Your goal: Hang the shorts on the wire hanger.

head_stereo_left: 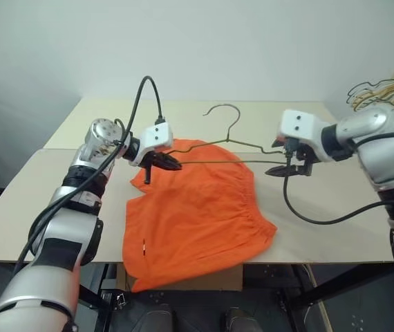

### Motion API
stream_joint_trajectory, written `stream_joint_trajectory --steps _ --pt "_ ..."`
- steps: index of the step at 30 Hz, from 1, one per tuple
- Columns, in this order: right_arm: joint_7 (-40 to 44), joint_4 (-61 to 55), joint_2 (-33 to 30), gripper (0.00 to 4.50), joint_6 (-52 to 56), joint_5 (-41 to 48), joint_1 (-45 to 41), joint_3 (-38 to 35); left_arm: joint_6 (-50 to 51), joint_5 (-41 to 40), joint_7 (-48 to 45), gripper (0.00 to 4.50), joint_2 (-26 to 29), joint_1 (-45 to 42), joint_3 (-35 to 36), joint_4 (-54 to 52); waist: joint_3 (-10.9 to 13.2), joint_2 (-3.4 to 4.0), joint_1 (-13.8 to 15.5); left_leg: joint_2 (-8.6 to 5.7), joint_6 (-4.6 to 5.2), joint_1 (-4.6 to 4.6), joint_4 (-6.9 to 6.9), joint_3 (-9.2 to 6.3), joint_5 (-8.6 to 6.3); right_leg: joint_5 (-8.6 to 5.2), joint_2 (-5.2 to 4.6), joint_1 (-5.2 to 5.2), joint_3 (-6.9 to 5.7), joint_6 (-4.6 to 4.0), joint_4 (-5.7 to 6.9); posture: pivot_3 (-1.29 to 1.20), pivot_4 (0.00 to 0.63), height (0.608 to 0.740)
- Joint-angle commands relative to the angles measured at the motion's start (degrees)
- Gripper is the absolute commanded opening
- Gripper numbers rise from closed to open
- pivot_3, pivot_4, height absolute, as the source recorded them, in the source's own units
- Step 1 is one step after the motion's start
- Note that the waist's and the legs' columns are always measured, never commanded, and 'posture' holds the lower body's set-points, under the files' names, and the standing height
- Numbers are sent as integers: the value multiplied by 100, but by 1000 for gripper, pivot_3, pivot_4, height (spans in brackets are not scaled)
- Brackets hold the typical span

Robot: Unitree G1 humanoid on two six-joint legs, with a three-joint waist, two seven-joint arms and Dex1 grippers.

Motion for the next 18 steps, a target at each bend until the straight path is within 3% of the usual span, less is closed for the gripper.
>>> stream_joint_trajectory --steps 1,9,16,18 --pt "104 38 45 3027 -189 -176 -233 -2 -40 -123 -58 0 24 -81 101 -269 0 0 11 0 0 0 0 0 0 0 0 -1 0 0 2 144 0 740" --pt "230 164 141 96 -333 -471 -248 129 -22 -140 -122 0 15 -20 109 -368 0 1 -4 0 -1 3 8 0 1 0 1 -4 0 -1 17 138 0 740" --pt "446 -68 -6 43 -364 -434 -78 19 -446 -276 -366 0 30 44 176 -341 -1 1 -13 1 -1 2 9 0 1 -1 1 -6 1 -1 18 129 0 740" --pt "495 -215 -99 0 -348 -385 57 -50 -552 -409 -474 563 15 39 280 -270 -1 1 -9 1 -1 2 9 0 1 -1 1 -5 0 -2 17 128 0 740"
